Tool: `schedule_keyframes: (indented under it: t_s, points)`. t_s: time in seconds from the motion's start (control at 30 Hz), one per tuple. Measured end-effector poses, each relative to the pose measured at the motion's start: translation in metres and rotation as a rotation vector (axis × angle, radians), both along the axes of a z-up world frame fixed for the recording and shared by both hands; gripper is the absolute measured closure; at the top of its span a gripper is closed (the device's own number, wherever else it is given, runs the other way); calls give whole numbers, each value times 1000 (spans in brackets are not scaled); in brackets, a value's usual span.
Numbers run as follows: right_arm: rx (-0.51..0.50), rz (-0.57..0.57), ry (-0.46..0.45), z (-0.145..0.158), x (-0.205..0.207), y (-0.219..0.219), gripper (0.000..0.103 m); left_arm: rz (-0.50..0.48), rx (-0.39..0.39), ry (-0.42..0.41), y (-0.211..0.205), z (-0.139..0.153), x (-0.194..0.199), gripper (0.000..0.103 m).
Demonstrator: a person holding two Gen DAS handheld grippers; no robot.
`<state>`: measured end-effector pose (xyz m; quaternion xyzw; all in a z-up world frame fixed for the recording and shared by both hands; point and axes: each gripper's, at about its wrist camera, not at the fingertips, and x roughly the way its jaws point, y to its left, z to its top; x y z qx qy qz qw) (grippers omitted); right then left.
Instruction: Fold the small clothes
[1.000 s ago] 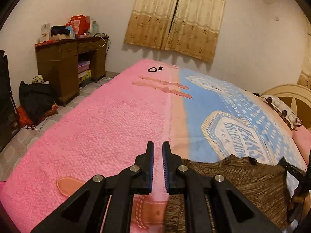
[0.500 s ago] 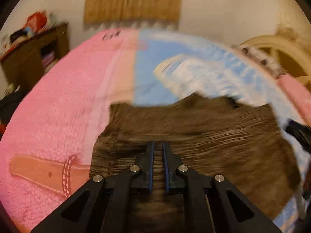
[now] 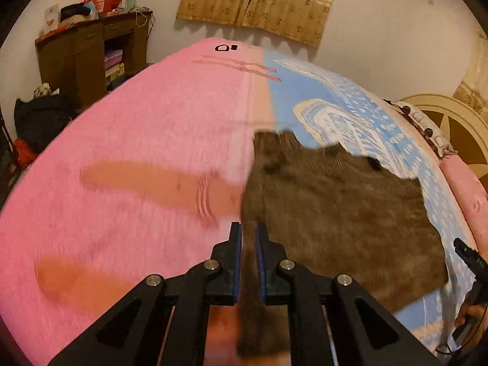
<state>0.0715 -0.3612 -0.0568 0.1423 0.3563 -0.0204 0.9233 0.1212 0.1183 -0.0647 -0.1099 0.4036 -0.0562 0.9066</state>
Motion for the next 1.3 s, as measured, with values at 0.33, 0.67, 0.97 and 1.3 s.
schedule_keyframes:
  t_s: [0.33,0.67,0.97,1.3]
  points:
    - [-60,291,-28,0,-40,101,50,-19,-117,24,-12,-36,-31,94]
    - [26,572,9,19,107,261,86,3,-101,-10,-21,-38,-36,94]
    - [-134,629,97,-39,228,402,79,-29,-29,-3,-27,-36,-28,94]
    - [-42,601,-44,11,148,335,35,-41,-25,6,-22,-26,-34,94]
